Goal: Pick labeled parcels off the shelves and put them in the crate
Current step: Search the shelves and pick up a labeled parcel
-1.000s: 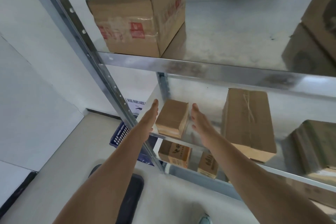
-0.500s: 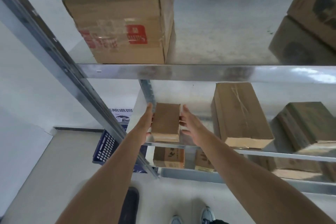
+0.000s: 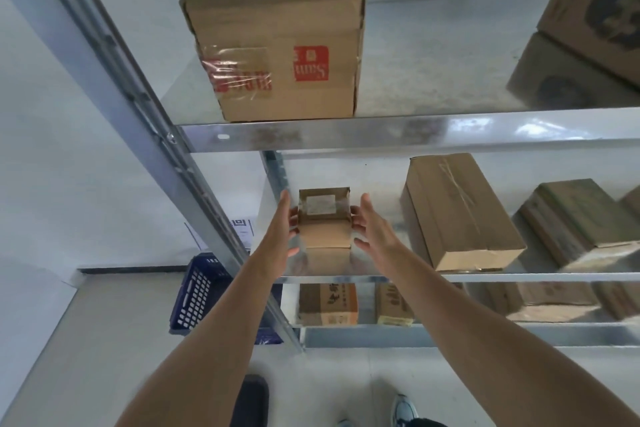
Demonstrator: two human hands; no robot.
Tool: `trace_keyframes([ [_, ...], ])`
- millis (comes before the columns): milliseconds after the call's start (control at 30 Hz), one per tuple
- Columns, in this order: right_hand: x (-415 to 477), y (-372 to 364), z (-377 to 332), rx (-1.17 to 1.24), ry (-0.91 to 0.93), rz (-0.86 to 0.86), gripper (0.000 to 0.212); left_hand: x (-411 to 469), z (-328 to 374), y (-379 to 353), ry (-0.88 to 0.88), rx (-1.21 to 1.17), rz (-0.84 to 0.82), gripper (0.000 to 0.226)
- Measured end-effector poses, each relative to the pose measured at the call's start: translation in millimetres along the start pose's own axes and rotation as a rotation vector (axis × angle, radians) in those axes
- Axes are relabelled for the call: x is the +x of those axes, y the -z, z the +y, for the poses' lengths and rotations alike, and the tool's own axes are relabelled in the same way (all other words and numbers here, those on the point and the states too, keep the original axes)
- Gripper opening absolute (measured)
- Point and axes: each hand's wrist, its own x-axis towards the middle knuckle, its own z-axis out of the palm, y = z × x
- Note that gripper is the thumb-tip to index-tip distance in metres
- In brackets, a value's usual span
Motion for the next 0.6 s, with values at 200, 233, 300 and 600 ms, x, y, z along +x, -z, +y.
trace_keyframes([
  [200,1.1,3.3,4.3,0.044,-0.025,0.045,0.072,1.9,-5.0,5.6,-0.012,-0.033,0.012,0.08],
  [233,1.6,3.2,4.7,0.052,-0.015,0.049,0.073,1.3,-3.8,5.8,-0.027,-0.044,0.017,0.079],
  [300,2.4,2.8,5.3,0.062,0.01,0.061,0.072,1.0,-2.6,5.5,-0.06,-0.064,0.006,0.077],
  [600,2.9,3.7,9.7,0.044,-0.002,0.071,0.074,-7.6,-7.7,1.9,-0.06,-0.051,0.039,0.076],
])
